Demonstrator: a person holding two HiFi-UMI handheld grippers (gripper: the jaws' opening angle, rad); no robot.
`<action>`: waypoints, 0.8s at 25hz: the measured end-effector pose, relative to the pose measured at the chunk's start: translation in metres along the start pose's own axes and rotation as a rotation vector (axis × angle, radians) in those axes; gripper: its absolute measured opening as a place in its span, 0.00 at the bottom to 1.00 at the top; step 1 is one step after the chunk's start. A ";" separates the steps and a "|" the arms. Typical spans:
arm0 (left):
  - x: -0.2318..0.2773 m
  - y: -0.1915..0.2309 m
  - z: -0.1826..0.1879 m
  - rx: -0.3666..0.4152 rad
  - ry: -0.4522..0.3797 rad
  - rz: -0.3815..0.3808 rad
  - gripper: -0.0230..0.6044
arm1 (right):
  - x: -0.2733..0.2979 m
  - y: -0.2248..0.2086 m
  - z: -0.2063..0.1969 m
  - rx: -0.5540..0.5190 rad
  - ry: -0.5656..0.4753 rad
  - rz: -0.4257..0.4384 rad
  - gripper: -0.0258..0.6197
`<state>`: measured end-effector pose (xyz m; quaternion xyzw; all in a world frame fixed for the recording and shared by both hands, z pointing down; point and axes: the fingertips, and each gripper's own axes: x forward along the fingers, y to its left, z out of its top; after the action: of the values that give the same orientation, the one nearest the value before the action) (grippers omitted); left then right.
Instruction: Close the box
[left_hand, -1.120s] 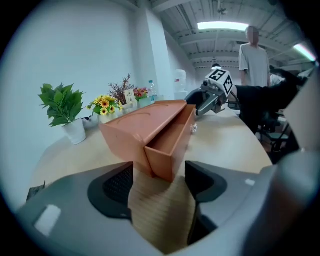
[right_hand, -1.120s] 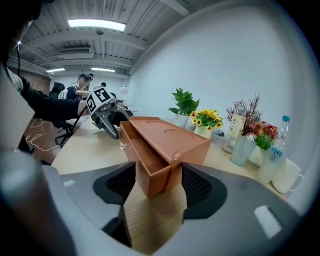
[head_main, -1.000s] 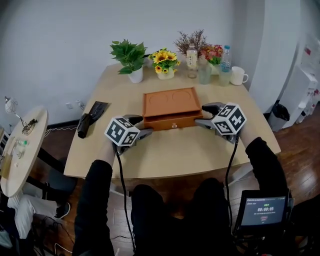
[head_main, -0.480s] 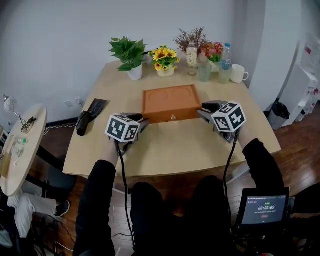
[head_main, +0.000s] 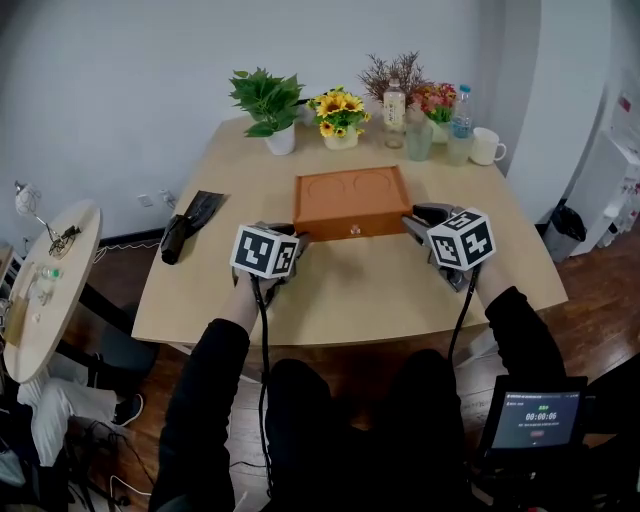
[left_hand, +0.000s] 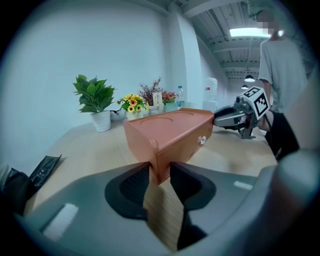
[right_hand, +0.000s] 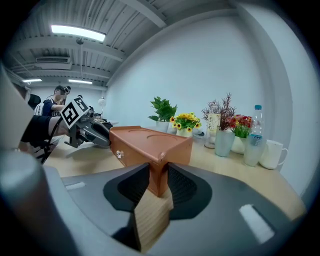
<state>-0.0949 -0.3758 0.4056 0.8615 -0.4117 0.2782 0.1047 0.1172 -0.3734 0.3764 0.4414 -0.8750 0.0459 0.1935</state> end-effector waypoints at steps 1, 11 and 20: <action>0.000 0.000 -0.001 -0.010 -0.007 -0.003 0.22 | 0.001 0.000 0.000 0.000 0.002 0.001 0.22; -0.059 -0.019 0.032 0.001 -0.261 0.012 0.22 | -0.041 0.005 0.029 0.083 -0.151 -0.008 0.22; -0.182 -0.120 0.041 0.023 -0.624 -0.027 0.22 | -0.132 0.082 0.059 0.311 -0.444 0.129 0.22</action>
<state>-0.0784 -0.1975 0.2747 0.9119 -0.4092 0.0035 -0.0330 0.1054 -0.2393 0.2791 0.4084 -0.9047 0.0941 -0.0762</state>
